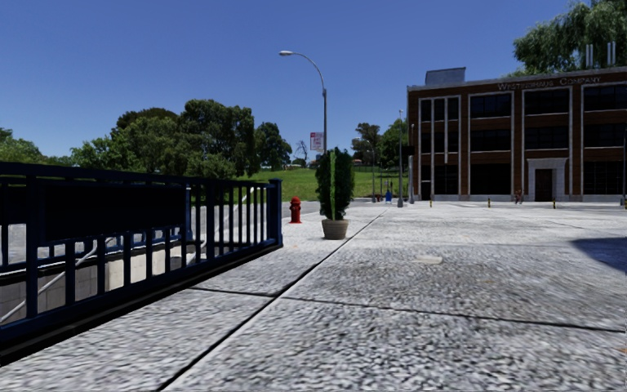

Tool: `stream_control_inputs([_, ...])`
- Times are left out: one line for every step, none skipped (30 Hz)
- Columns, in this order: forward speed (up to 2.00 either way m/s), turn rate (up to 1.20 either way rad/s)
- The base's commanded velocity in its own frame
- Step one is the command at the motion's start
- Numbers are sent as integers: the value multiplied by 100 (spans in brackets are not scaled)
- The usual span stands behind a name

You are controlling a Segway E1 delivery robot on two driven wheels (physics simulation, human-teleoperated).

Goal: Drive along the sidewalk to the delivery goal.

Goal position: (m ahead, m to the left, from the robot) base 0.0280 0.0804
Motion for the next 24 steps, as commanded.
stream_control_inputs([0, 0])
stream_control_inputs([0, 0])
stream_control_inputs([0, 0])
stream_control_inputs([0, 0])
stream_control_inputs([0, 0])
stream_control_inputs([0, 0])
stream_control_inputs([0, 0])
stream_control_inputs([0, 0])
stream_control_inputs([0, 0])
stream_control_inputs([0, 0])
stream_control_inputs([0, 0])
stream_control_inputs([0, 0])
stream_control_inputs([0, 0])
stream_control_inputs([0, 0])
stream_control_inputs([0, 0])
stream_control_inputs([0, 0])
stream_control_inputs([0, 0])
stream_control_inputs([0, 0])
stream_control_inputs([0, 0])
stream_control_inputs([0, 0])
stream_control_inputs([0, 0])
stream_control_inputs([0, 0])
stream_control_inputs([0, 0])
stream_control_inputs([0, 0])
